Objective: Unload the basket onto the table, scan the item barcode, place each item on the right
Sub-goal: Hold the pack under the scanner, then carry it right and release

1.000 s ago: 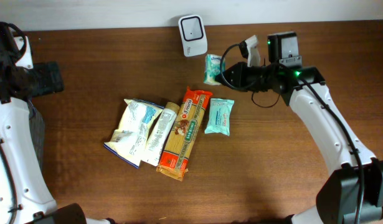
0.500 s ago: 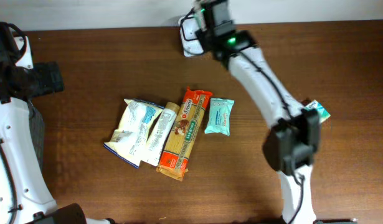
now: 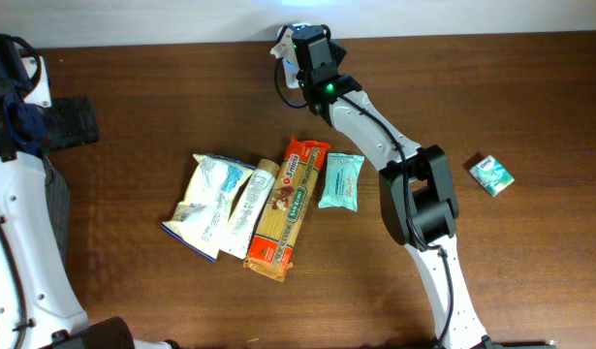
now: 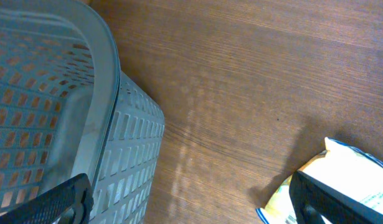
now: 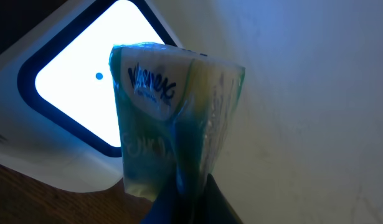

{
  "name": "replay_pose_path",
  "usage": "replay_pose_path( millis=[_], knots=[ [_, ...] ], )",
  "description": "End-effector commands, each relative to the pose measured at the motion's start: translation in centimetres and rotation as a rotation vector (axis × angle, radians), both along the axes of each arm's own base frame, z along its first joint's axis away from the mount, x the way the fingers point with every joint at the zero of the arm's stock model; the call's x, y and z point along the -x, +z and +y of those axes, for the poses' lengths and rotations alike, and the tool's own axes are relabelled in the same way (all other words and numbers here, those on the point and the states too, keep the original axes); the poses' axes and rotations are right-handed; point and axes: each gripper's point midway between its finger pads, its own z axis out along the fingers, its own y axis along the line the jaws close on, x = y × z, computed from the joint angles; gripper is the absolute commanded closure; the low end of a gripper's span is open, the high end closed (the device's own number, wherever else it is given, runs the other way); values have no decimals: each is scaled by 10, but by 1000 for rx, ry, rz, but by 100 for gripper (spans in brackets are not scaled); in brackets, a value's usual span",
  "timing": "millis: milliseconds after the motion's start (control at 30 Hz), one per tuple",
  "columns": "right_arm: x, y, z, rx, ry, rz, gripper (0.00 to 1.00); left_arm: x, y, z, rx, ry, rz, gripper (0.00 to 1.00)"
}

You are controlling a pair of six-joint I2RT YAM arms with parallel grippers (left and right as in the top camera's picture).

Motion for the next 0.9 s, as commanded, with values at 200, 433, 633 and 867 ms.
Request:
replay_pose_path(
  millis=[200,433,633,867],
  knots=[
    [-1,17,2,-55,-10,-30,96,3,7,2,-14,7,-16,1],
    [46,100,19,-339,64,70,96,3,7,2,-14,7,-16,1],
    [140,189,3,-892,-20,334,96,3,7,2,-14,7,-16,1],
    [234,118,-167,-817,-731,684,96,3,7,2,-14,7,-16,1]
  ],
)
